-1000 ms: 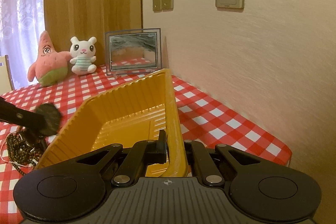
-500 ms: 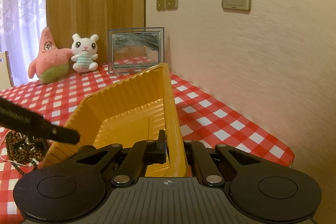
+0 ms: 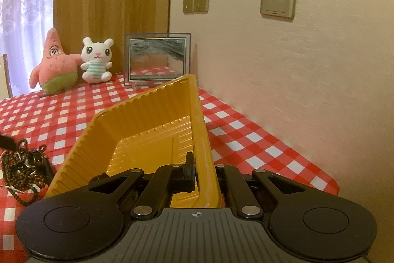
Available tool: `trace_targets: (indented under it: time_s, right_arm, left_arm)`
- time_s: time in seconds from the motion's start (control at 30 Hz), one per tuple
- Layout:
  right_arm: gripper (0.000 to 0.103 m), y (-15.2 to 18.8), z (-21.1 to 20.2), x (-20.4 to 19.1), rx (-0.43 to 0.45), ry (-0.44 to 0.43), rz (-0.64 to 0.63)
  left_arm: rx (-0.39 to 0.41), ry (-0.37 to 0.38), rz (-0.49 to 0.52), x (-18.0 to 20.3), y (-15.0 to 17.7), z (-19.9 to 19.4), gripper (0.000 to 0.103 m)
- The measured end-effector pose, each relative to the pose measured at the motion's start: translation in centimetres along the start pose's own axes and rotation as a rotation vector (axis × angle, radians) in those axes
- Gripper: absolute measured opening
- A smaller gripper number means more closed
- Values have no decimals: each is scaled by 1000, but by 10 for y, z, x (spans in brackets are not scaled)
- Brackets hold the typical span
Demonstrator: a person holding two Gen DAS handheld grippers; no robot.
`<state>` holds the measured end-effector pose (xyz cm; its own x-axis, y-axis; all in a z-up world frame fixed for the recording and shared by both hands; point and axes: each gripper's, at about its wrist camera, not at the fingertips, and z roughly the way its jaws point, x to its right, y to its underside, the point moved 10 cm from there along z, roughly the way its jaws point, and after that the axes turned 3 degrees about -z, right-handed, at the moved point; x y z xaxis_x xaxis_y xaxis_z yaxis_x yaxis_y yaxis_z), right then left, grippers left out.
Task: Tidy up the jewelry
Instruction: 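Carry the black watch over the tray and open the left tool, then grasp a second black watch from the pile with the left tool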
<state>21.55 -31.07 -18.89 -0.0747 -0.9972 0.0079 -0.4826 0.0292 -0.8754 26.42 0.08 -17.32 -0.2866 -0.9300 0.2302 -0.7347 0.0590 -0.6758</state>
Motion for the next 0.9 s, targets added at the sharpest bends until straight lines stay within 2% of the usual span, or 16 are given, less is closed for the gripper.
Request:
trace_targets:
  time_s: [0.1,0.2,0.43,0.7,0.9]
  right_arm:
    - [4,0,-1,4,-1,16,1]
    - [4,0,-3,7,-4,30,6]
    - [4,0,-5,7,-5,42,3]
    - [4,-1,-3,11,-9,68,11]
    - [4,0,-4,14,-10,74,17]
  left_arm:
    - [-14,-62,13,-24,10,-2,22]
    - [-23,-81,31,-32,15,2,22]
    - [-40,-57,42,-21,17,25,25]
    - [-37,-45,108,-3,7,57,26]
    - [-54,-52,88,-5,3,80,27]
